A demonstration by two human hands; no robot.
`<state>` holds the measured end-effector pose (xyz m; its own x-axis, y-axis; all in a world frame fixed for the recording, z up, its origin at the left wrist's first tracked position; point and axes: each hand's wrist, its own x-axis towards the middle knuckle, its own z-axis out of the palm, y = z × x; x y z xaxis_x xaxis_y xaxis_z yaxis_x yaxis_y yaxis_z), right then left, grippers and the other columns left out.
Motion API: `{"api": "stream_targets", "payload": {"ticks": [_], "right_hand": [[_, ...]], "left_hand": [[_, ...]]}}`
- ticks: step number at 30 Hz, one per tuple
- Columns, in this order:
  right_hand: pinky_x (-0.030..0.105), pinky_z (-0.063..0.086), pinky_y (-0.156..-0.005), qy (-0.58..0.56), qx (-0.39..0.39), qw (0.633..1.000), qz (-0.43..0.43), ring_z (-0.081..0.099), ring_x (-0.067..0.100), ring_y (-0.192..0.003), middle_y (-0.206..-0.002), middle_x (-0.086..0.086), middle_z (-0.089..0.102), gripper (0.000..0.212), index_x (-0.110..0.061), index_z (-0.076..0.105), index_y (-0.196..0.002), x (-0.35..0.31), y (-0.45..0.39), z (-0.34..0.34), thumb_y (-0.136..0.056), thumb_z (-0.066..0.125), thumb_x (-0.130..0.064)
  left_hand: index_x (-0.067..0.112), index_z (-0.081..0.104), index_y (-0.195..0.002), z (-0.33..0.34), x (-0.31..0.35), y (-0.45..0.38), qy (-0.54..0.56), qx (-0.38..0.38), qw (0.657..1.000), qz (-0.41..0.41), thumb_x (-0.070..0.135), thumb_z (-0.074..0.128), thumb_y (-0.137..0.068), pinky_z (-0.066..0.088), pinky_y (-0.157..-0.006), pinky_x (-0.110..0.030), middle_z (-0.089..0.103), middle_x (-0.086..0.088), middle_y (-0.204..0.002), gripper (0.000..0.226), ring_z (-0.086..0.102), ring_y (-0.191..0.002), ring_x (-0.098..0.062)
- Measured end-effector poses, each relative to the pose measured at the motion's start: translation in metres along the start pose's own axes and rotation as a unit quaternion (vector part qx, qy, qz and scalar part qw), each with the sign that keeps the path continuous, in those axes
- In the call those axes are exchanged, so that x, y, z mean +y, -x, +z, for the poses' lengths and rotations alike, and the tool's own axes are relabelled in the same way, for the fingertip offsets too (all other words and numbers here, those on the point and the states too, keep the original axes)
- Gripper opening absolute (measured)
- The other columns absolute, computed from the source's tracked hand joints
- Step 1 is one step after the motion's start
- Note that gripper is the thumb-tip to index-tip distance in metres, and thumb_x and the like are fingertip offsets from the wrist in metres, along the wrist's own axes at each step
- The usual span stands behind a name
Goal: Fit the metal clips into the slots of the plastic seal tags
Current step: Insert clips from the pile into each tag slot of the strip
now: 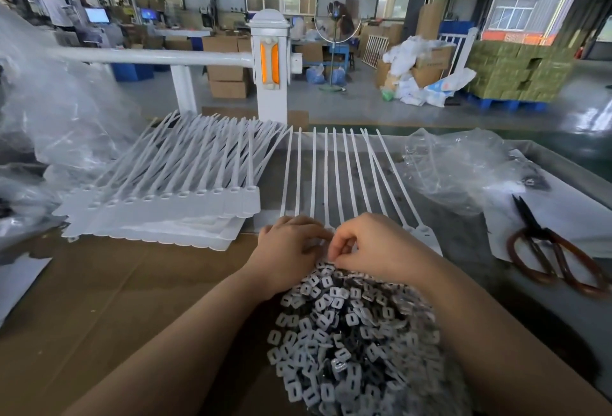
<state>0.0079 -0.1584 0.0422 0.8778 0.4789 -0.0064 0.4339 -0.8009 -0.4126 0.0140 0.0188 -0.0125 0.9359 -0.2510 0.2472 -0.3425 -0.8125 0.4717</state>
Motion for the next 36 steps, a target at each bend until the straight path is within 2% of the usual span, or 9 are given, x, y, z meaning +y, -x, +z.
{"api": "stream_targets", "payload": {"ticks": [8,11,14,18,20,22,27,32,36], "right_hand": [[0.005,0.039,-0.048,-0.024,-0.037,0.999,-0.018,0.056,-0.01,-0.055,-0.068,-0.026,0.065,0.018,-0.038,0.071,-0.076,0.007,0.003,0.001,-0.083,0.074,-0.021],[0.008,0.041,-0.052,-0.029,-0.046,0.998,-0.019,0.058,-0.011,-0.064,-0.073,-0.032,0.064,0.013,-0.038,0.072,-0.081,0.009,0.003,0.0,-0.083,0.074,-0.026],[0.008,0.042,-0.058,-0.033,-0.051,0.998,-0.022,0.061,-0.008,-0.075,-0.078,-0.026,0.067,0.015,-0.042,0.072,-0.087,0.011,0.002,0.001,-0.082,0.074,-0.027],[0.008,0.043,-0.054,-0.05,-0.021,0.998,-0.026,0.059,-0.007,-0.068,-0.078,-0.031,0.065,0.019,-0.039,0.073,-0.082,0.012,0.001,0.005,-0.083,0.071,-0.019],[0.005,0.041,-0.054,-0.068,-0.012,0.997,-0.024,0.057,-0.01,-0.066,-0.078,-0.031,0.065,0.018,-0.035,0.073,-0.079,0.013,0.002,0.005,-0.082,0.072,-0.018],[0.008,0.043,-0.055,-0.068,-0.025,0.997,-0.024,0.06,-0.005,-0.068,-0.079,-0.029,0.066,0.017,-0.035,0.073,-0.078,0.015,0.002,0.004,-0.081,0.073,-0.018],[0.025,0.055,-0.08,-0.074,-0.076,0.994,-0.03,0.065,-0.002,-0.079,-0.084,-0.027,0.068,0.012,-0.035,0.073,-0.079,0.015,0.004,0.003,-0.081,0.076,-0.023],[0.012,0.044,-0.061,-0.063,-0.061,0.995,-0.046,0.062,-0.005,-0.073,-0.081,-0.022,0.067,0.009,-0.036,0.073,-0.085,0.015,0.004,0.007,-0.081,0.078,-0.03],[0.011,0.048,-0.064,-0.044,-0.037,0.997,-0.056,0.063,-0.004,-0.076,-0.078,-0.019,0.068,0.011,-0.037,0.074,-0.088,0.014,0.003,0.01,-0.08,0.079,-0.033]], "left_hand": [[0.045,0.066,-0.116,-0.002,0.003,0.004,0.002,0.0,1.0,0.009,0.029,0.057,-0.095,0.021,-0.095,-0.034,0.054,0.022,-0.131,0.028,0.038,-0.128,-0.006],[0.044,0.066,-0.116,-0.001,0.002,0.004,-0.002,0.002,1.0,0.015,0.028,0.056,-0.095,0.021,-0.095,-0.034,0.054,0.021,-0.132,0.028,0.038,-0.128,-0.007],[0.044,0.066,-0.116,-0.001,0.0,0.004,0.003,0.002,1.0,0.018,0.028,0.056,-0.094,0.023,-0.097,-0.036,0.055,0.021,-0.131,0.028,0.039,-0.128,-0.008],[0.045,0.066,-0.116,-0.002,-0.004,0.003,0.007,-0.008,1.0,0.023,0.027,0.054,-0.096,0.025,-0.102,-0.041,0.055,0.02,-0.132,0.029,0.04,-0.129,-0.008],[0.045,0.066,-0.116,-0.002,-0.005,0.004,0.008,-0.011,1.0,0.025,0.027,0.054,-0.097,0.024,-0.101,-0.038,0.054,0.021,-0.132,0.029,0.04,-0.129,-0.008],[0.044,0.066,-0.117,-0.003,-0.005,0.004,0.008,-0.011,1.0,0.024,0.027,0.054,-0.097,0.022,-0.098,-0.035,0.054,0.021,-0.132,0.029,0.04,-0.129,-0.007],[0.044,0.066,-0.116,-0.003,-0.004,0.005,0.014,-0.012,1.0,0.022,0.026,0.053,-0.098,0.022,-0.1,-0.036,0.054,0.022,-0.132,0.029,0.039,-0.13,-0.006],[0.045,0.066,-0.114,-0.002,-0.004,0.006,0.021,-0.011,1.0,0.019,0.026,0.054,-0.097,0.022,-0.101,-0.037,0.054,0.023,-0.132,0.028,0.039,-0.129,-0.005],[0.045,0.066,-0.114,-0.004,-0.005,0.006,0.021,-0.023,0.999,0.026,0.023,0.056,-0.094,0.022,-0.101,-0.038,0.054,0.023,-0.132,0.031,0.038,-0.13,-0.005]]}}
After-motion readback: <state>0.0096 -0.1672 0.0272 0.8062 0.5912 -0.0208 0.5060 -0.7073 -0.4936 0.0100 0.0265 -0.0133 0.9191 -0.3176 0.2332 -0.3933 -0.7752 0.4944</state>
